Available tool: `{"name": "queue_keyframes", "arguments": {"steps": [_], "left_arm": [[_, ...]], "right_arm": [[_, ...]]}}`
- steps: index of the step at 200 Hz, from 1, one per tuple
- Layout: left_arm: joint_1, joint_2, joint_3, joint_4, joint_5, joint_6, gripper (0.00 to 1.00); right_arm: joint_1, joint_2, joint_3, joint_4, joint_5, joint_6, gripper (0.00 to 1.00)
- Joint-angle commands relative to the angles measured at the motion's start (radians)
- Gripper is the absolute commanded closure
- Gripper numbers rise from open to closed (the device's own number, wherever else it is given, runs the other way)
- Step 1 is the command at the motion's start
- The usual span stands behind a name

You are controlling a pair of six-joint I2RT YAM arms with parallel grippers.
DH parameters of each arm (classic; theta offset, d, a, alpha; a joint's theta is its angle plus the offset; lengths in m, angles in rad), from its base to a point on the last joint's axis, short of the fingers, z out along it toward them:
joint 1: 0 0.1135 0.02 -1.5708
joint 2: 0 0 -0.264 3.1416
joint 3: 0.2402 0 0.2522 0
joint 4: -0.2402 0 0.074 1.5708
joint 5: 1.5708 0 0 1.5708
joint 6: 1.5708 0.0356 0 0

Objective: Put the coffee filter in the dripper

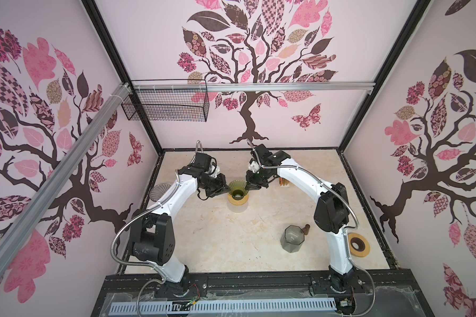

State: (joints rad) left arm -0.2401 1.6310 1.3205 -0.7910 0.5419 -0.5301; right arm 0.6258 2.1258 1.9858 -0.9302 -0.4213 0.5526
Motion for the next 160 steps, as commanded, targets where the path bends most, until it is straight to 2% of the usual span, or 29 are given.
{"name": "queue_keyframes", "arguments": {"steps": [1, 120, 160], "left_arm": [[-0.004, 0.018, -0.014, -0.017, -0.011, 0.011, 0.94], [-0.002, 0.012, -0.131, 0.002, -0.023, 0.022, 0.94], [0.0, -0.01, -0.116, -0.003, -0.012, 0.017, 0.94]], "right_arm": [[0.042, 0.053, -0.023, 0.018, -0.051, -0.013, 0.98], [0.061, 0.034, -0.111, 0.041, -0.046, -0.014, 0.98], [0.062, 0.02, -0.101, 0.036, -0.03, -0.018, 0.98]]}}
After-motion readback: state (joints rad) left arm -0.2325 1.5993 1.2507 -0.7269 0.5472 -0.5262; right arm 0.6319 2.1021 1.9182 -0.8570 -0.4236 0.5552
